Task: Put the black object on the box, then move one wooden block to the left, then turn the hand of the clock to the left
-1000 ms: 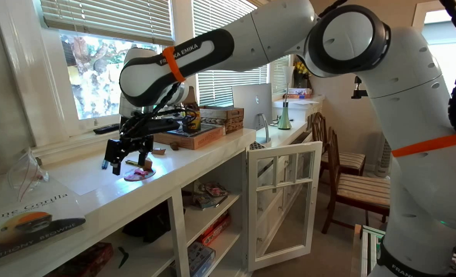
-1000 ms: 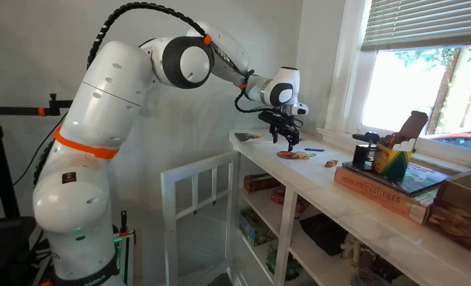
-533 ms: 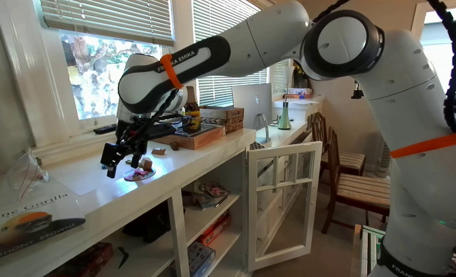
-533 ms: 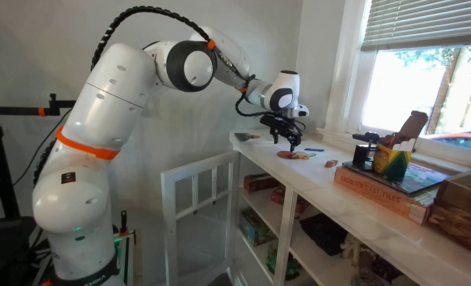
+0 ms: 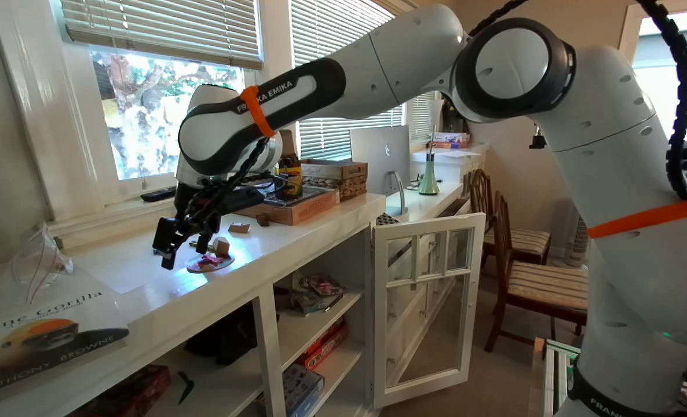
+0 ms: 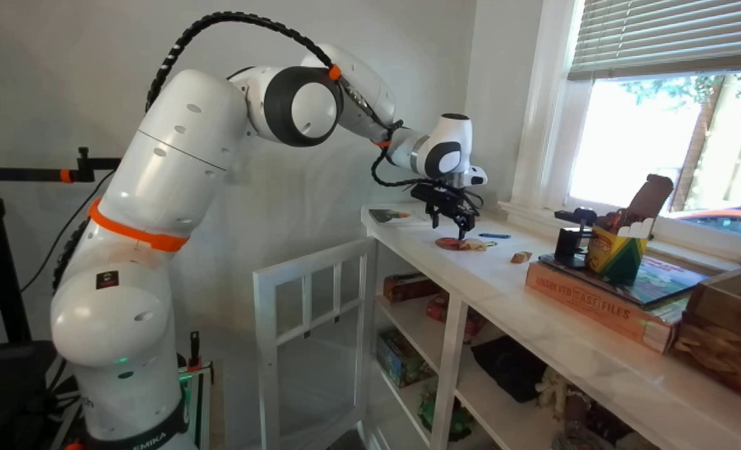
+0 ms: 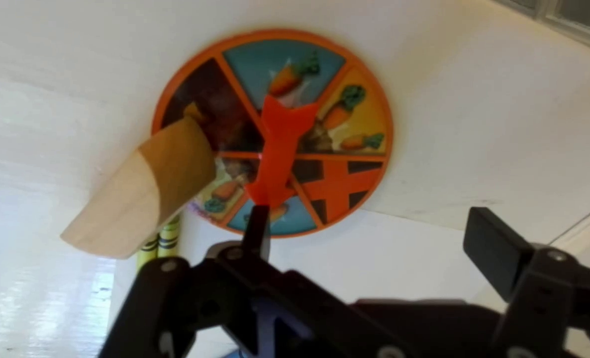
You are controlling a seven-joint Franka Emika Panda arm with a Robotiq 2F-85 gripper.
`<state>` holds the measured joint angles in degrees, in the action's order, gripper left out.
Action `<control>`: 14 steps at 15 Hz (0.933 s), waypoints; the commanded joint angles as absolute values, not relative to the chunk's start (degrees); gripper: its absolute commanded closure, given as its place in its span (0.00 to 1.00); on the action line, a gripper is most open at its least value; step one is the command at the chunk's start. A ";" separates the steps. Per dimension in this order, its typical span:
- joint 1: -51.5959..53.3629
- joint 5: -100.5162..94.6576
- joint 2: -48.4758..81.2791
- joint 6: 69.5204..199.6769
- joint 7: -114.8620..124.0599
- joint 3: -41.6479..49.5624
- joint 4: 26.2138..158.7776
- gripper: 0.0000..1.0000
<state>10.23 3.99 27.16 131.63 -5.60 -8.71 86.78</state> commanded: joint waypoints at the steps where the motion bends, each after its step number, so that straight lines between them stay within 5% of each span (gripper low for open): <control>1: 9.77 3.81 27.80 131.88 -7.01 -9.21 86.21 0.00; 14: 9.85 1.83 27.63 130.48 -8.88 -8.76 86.42 0.00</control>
<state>10.05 2.91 27.21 131.56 -8.13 -8.60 86.79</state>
